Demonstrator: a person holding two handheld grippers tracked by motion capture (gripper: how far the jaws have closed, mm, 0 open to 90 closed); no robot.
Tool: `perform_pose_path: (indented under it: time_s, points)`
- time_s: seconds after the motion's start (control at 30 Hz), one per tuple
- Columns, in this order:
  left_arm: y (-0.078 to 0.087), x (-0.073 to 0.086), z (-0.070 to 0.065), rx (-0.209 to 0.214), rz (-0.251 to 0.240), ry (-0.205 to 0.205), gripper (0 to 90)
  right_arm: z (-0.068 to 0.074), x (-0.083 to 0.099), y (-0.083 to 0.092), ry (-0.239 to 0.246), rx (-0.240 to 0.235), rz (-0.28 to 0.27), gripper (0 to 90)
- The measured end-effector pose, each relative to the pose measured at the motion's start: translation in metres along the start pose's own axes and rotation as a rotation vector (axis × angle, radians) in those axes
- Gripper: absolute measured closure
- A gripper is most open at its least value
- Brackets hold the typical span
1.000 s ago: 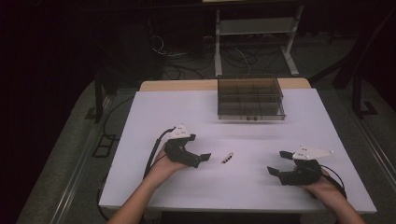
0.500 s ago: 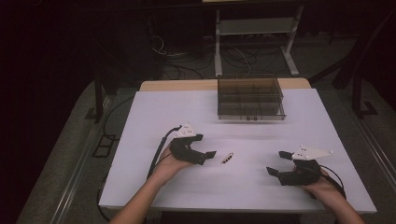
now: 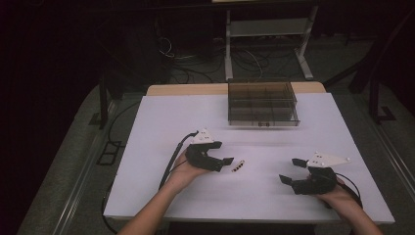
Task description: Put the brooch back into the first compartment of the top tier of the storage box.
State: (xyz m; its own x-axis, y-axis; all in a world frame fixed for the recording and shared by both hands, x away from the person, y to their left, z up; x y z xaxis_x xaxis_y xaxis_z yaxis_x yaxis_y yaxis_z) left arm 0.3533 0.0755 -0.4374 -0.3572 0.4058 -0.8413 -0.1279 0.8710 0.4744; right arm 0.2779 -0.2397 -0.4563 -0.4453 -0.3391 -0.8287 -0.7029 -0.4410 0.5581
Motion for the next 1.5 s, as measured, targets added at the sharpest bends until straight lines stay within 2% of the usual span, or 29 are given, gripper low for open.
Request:
perform_pose_path:
  time_s: [0.53,0.63,0.83,1.27,1.5]
  points:
    - [-0.019,-0.004,-0.002,0.015,0.032,0.008,38.9,0.0,0.001,-0.001,0.008,0.003,0.002,20.4]
    - [-0.024,-0.005,-0.004,0.014,0.048,-0.012,43.7,0.0,0.001,-0.001,0.008,0.005,0.003,20.4]
    - [-0.032,-0.005,-0.007,0.03,0.071,-0.021,50.2,0.0,0.001,-0.001,0.012,0.006,0.006,20.4]
    - [-0.047,0.002,-0.013,0.021,0.128,-0.022,67.6,0.001,0.001,-0.002,0.025,0.005,0.011,20.4]
    - [-0.05,0.005,-0.013,0.014,0.145,-0.02,73.0,0.002,0.001,-0.002,0.032,0.003,0.013,20.4]
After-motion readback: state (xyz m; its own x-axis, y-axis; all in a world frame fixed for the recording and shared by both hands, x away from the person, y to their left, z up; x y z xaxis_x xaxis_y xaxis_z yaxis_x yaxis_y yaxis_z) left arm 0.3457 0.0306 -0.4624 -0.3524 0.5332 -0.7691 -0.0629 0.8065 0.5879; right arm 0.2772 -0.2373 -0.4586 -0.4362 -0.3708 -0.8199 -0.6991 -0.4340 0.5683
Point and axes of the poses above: each handheld gripper's, and its own axes: y roughly backward along the jaws, x roughly out of its underside, z roughly to its left, the point moved 3 cm from there along -y, roughly forward along the jaws, and after that the axes turned 13 degrees about x, right-handed, at the moved point
